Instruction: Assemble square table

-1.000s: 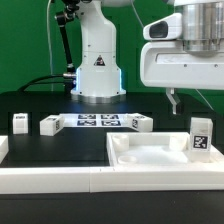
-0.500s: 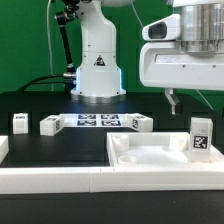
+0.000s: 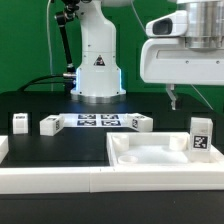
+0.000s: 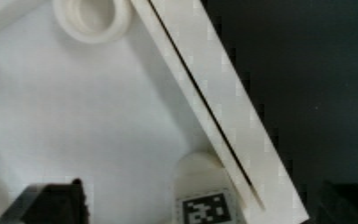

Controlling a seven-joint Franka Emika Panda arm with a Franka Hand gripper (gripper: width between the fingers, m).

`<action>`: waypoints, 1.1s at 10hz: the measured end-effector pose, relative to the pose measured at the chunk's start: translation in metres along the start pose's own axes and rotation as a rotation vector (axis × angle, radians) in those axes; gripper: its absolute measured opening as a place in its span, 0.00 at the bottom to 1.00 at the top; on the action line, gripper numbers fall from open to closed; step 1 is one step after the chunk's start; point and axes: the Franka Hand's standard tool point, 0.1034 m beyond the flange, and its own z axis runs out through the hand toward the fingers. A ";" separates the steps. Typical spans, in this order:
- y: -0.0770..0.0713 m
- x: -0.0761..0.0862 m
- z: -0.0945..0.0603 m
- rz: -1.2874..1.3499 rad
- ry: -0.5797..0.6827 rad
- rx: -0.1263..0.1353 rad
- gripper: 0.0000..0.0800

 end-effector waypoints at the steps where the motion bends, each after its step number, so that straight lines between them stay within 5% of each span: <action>1: 0.000 0.001 0.001 -0.008 0.000 -0.001 0.81; 6: 0.003 0.002 0.002 -0.409 0.006 -0.014 0.81; 11: 0.011 -0.027 0.016 -0.869 0.039 -0.035 0.81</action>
Offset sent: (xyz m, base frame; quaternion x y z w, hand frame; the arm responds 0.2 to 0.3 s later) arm 0.0000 0.0000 0.0000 0.0000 0.0000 -0.1296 0.9916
